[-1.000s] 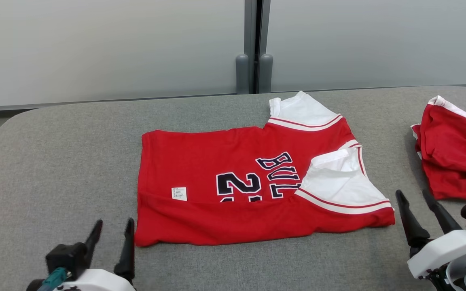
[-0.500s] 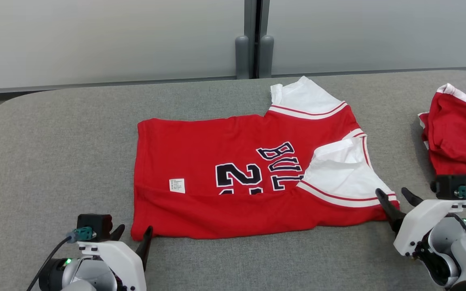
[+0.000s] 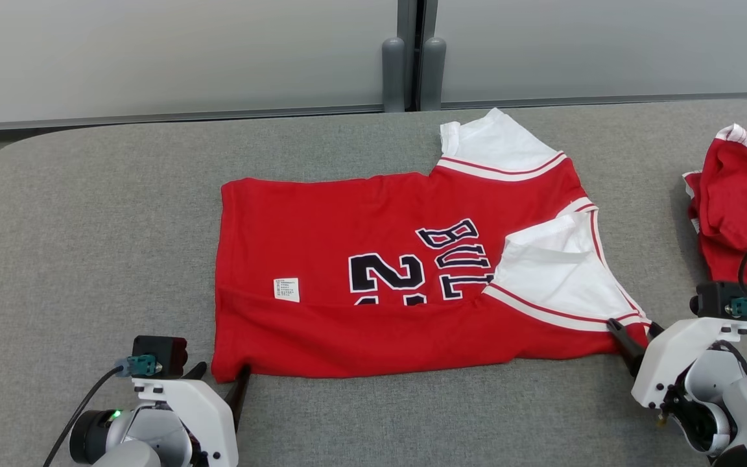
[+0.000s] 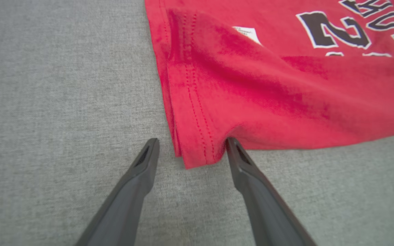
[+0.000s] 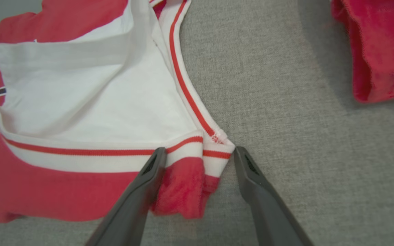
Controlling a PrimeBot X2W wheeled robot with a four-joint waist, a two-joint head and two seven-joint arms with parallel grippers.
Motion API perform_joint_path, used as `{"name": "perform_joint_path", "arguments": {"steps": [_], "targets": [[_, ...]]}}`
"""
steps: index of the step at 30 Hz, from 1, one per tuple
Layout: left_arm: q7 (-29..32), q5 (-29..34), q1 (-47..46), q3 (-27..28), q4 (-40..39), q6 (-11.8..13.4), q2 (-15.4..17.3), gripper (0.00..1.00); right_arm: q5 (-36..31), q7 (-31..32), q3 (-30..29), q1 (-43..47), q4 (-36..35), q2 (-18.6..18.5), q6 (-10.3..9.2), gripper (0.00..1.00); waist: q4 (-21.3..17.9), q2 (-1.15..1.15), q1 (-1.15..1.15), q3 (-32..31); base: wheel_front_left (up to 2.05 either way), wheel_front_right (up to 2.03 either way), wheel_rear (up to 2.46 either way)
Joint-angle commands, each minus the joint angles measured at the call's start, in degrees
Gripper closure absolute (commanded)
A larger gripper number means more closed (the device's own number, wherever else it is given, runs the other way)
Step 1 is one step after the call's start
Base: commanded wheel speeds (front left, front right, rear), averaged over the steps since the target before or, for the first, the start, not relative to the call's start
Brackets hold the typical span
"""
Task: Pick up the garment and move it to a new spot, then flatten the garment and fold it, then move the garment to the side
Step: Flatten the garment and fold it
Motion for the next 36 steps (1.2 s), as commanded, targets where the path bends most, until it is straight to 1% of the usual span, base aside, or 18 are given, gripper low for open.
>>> {"name": "perform_joint_path", "arguments": {"steps": [1,6,7,8,9,10,11,12,16,19,24,27,31,36], "targets": [[-0.29,-0.27,-1.10,0.39,0.30,-0.16,0.13,0.00,0.29,1.31,0.44,0.45,0.57,0.51,0.04,0.00,-0.03,0.00,0.00,0.23,0.00,0.00,0.00],[1.10,-0.62,-2.18,-0.14,0.87,-1.14,0.11,0.00,0.71,3.83,1.33,0.02,0.60,0.82,0.04,0.00,0.04,0.00,0.00,0.87,0.00,0.00,0.00],[0.90,-0.48,-2.56,-0.11,0.89,-1.26,0.03,0.03,0.67,4.09,1.37,-0.16,0.69,0.82,0.04,0.00,0.05,0.00,0.00,0.95,0.00,0.00,0.00],[0.56,-0.64,-2.76,0.10,0.96,-1.47,-0.21,0.50,0.73,4.53,1.36,-0.16,0.91,0.86,0.04,0.05,0.07,0.00,0.00,0.98,0.00,0.00,0.00],[0.74,-0.98,-2.67,0.05,1.20,-1.77,-0.38,0.72,0.84,4.69,1.33,-0.17,1.04,0.94,0.04,0.30,0.10,0.00,0.00,0.95,0.00,0.00,0.00],[1.06,-1.06,-2.66,-0.20,1.46,-2.13,-0.41,1.00,0.88,4.94,1.36,-0.25,1.10,1.03,0.04,0.51,0.11,0.00,0.00,0.89,0.00,0.00,0.00],[0.93,-1.30,-2.77,-0.28,1.70,-2.75,-0.45,1.00,1.03,4.98,1.54,-0.27,0.86,1.13,0.04,0.83,0.10,0.00,0.00,0.67,0.00,0.00,0.00],[0.89,-1.50,-2.63,-0.36,1.81,-2.90,-0.54,1.00,1.06,4.66,1.47,-0.15,0.65,1.04,0.03,1.00,0.11,0.00,0.00,0.45,0.00,0.00,0.00],[0.88,-1.51,-1.89,-0.62,1.90,-3.39,-0.21,1.00,1.39,3.54,1.22,0.37,-0.18,0.42,0.04,1.00,0.11,0.00,0.00,-0.75,0.00,0.00,0.00],[1.26,-1.58,-0.93,-0.75,1.34,-3.17,0.45,1.00,1.59,3.41,1.01,0.52,-0.90,-0.21,0.04,1.00,0.04,0.00,0.00,-2.03,0.00,0.00,0.00],[4.80,-2.08,1.01,-1.65,-2.11,-2.45,3.29,1.00,2.26,6.23,1.23,2.37,-4.05,-1.11,0.04,1.00,-0.01,0.00,0.00,-3.96,0.00,0.00,0.00],[6.90,-2.68,2.61,-1.58,-5.35,-1.28,5.66,1.00,3.09,8.29,0.30,4.65,-8.08,-2.41,0.03,1.00,-0.01,0.00,0.00,-4.94,0.00,0.00,0.00],[9.65,-3.50,5.32,-1.64,-10.80,0.62,9.02,1.00,3.75,12.62,-1.76,9.81,-14.41,-4.38,0.03,1.00,0.04,0.00,0.00,-5.76,0.00,0.00,0.00],[11.93,-4.20,9.18,-1.74,-18.13,3.26,12.95,1.00,3.00,18.65,-7.23,18.34,-23.14,-5.33,0.02,1.00,-0.04,0.00,0.00,-5.86,0.00,0.00,0.00]]}}
